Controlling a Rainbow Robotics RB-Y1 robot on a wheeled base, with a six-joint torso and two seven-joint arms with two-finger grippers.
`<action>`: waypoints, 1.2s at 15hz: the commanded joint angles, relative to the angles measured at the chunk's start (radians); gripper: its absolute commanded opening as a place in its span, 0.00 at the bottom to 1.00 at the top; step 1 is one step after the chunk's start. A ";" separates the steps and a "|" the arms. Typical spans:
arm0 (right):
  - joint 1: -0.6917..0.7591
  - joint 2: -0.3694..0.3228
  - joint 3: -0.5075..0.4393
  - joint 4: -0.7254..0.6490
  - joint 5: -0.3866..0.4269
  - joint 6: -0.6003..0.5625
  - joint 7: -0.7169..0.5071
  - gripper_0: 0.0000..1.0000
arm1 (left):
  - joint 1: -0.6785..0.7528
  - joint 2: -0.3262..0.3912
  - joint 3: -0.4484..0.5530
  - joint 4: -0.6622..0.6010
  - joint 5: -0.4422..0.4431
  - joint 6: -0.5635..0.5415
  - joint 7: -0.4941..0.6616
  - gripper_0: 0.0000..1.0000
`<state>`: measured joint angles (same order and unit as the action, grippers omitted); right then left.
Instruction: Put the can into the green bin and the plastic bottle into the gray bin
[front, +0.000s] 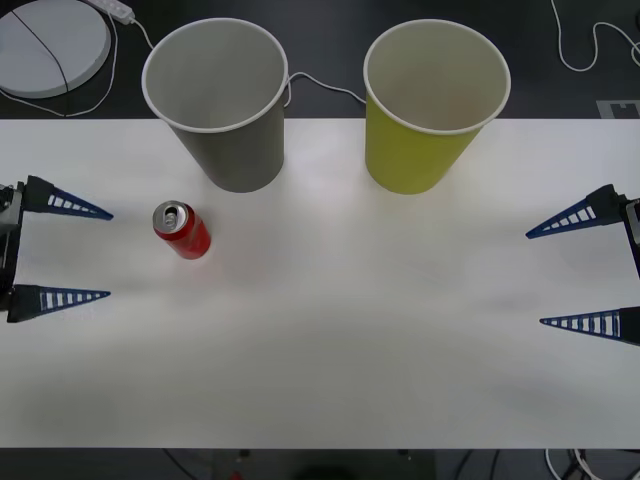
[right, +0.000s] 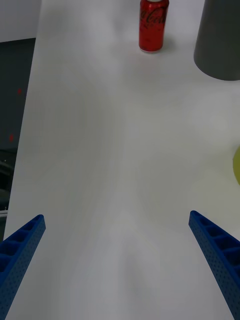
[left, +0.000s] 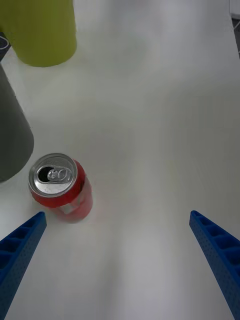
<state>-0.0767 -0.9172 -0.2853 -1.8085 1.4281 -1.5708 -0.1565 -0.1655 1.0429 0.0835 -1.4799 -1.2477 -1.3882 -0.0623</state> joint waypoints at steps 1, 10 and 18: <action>0.000 0.000 0.000 0.000 0.000 0.000 0.000 1.00 | 0.000 0.000 -0.039 0.096 0.093 0.041 -0.044 1.00; 0.000 0.000 0.000 0.000 0.000 0.000 0.000 1.00 | 0.000 -0.078 -0.143 0.357 0.358 0.130 -0.370 1.00; 0.000 0.000 0.000 0.000 0.000 0.000 0.000 1.00 | -0.069 -0.241 -0.143 0.581 0.393 0.130 -0.541 1.00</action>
<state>-0.0767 -0.9172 -0.2853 -1.8085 1.4282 -1.5709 -0.1565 -0.2266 0.8156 -0.0609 -0.9146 -0.8566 -1.2571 -0.5979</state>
